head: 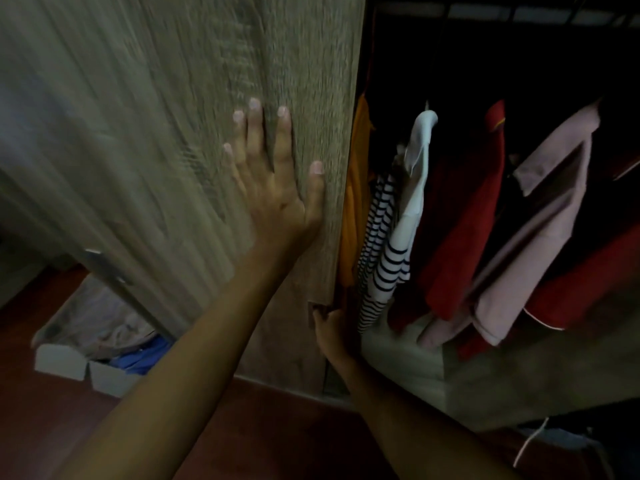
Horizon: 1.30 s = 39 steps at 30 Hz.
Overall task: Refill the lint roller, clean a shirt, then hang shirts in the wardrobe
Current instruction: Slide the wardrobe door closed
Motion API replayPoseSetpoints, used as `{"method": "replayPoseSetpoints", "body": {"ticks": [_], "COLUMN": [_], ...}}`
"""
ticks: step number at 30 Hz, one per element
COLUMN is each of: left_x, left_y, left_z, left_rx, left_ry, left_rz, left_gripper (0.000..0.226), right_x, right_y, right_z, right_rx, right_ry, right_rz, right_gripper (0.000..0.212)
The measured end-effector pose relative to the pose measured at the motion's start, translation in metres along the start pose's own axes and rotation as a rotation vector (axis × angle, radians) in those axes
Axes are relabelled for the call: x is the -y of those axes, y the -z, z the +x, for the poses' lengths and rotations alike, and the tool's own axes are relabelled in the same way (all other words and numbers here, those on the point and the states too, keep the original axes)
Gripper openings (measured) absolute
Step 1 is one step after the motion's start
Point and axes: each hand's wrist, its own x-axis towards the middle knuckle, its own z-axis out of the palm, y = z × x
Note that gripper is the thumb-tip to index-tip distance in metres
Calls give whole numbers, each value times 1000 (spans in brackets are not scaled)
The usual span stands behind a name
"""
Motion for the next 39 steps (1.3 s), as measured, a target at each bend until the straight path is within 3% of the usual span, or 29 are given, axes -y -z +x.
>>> {"method": "replayPoseSetpoints", "body": {"ticks": [2, 5, 6, 10, 13, 16, 19, 20, 21, 22, 23, 26, 31, 39], "left_x": [2, 3, 4, -5, -14, -30, -54, -64, -74, -85, -96, -126, -177, -258], "left_y": [0, 1, 2, 2, -3, -12, -27, -33, -38, -44, -49, -63, -84, -120], "left_z": [1, -2, -2, -3, -9, -16, -25, -29, -33, -37, -42, -56, -77, -107], "left_rx": [59, 77, 82, 93, 90, 88, 78, 77, 79, 84, 88, 88, 127, 153], "left_ry": [-14, -41, -45, -84, -102, -95, -119, -124, -130, -138, -149, -174, -240, -283], "left_rz": [-22, -23, -24, -19, -12, -29, -38, -40, -45, -54, -63, -79, -103, -111], "left_gripper": [64, 64, 64, 64, 65, 66, 66, 66, 67, 67, 67, 66, 65, 64], "right_x": [-3, -34, -42, -29, -44, -73, -115, -120, -122, -122, -125, -151, -199, -279], "right_y": [-3, -43, -50, -2, 17, 34, 52, 56, 67, 78, 97, 139, 192, 256], "right_z": [0, 37, 44, 10, 10, 10, 35, 39, 32, 20, 10, 4, 4, 6], "right_rx": [-38, -170, -177, -83, -71, 10, -29, -122, 67, 98, 141, 50, 68, -65], "right_ry": [30, 7, -12, -4, -15, -64, -102, -129, -253, -423, -375, -237, -269, -276], "right_rz": [-44, -48, -74, -94, -118, 36, 78, -38, -75, 291, 306, 279, 360, 412], "right_gripper": [67, 98, 100, 63, 54, 49, 43, 40, 36, 36, 38, 41, 46, 43]}}
